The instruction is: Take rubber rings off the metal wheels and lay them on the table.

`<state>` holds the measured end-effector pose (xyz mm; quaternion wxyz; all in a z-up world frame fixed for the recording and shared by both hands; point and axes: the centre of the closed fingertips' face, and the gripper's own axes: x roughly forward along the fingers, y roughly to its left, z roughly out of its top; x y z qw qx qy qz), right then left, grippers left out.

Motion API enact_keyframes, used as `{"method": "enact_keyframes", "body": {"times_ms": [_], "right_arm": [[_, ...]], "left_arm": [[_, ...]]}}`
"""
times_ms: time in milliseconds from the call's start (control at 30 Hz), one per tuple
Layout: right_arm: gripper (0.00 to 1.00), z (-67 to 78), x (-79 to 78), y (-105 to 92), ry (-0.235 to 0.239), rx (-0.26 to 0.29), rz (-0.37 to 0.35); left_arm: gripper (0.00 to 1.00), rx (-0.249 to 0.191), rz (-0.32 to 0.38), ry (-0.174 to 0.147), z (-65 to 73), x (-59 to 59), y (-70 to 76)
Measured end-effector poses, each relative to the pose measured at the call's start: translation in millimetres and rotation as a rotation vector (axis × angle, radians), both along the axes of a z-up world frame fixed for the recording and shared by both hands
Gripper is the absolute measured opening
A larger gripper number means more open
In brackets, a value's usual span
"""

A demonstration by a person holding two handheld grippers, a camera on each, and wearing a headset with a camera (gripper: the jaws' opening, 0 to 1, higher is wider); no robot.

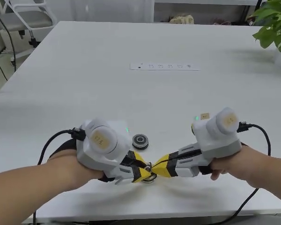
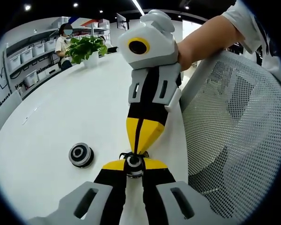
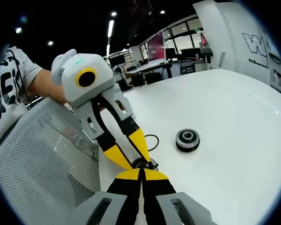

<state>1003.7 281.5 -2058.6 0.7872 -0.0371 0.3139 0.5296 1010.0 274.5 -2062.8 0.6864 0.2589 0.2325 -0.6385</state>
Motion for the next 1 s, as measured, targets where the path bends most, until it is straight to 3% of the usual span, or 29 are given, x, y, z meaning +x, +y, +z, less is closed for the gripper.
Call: {"method": "enact_keyframes", "body": {"times_ms": [67, 100, 133, 267, 633, 1000], "right_arm": [[0.00, 7.5, -4.3, 10.7, -0.003, 0.047, 0.027], [0.00, 7.2, 2.9, 8.3, -0.060, 0.010, 0.031], [0.00, 5.4, -2.5, 8.4, -0.034, 0.003, 0.040], [0.00, -1.9, -2.0, 0.9, -0.038, -0.025, 0.034], [0.00, -1.0, 1.1, -2.9, -0.045, -0.020, 0.014], [0.00, -0.2, 3.0, -5.8, -0.035, -0.012, -0.002]], "left_arm": [[0.06, -0.001, 0.000, 0.001, 0.0, -0.1, 0.0], [0.06, 0.001, 0.000, 0.002, -0.1, -0.1, 0.3], [0.06, 0.000, 0.001, 0.003, 0.0, 0.0, 0.1], [0.07, 0.000, 0.004, 0.004, 0.2, 0.2, -0.5], [0.07, 0.000, 0.000, 0.010, 0.5, 0.4, -1.4], [0.13, 0.015, -0.021, 0.043, 0.9, -4.7, 1.1]]}}
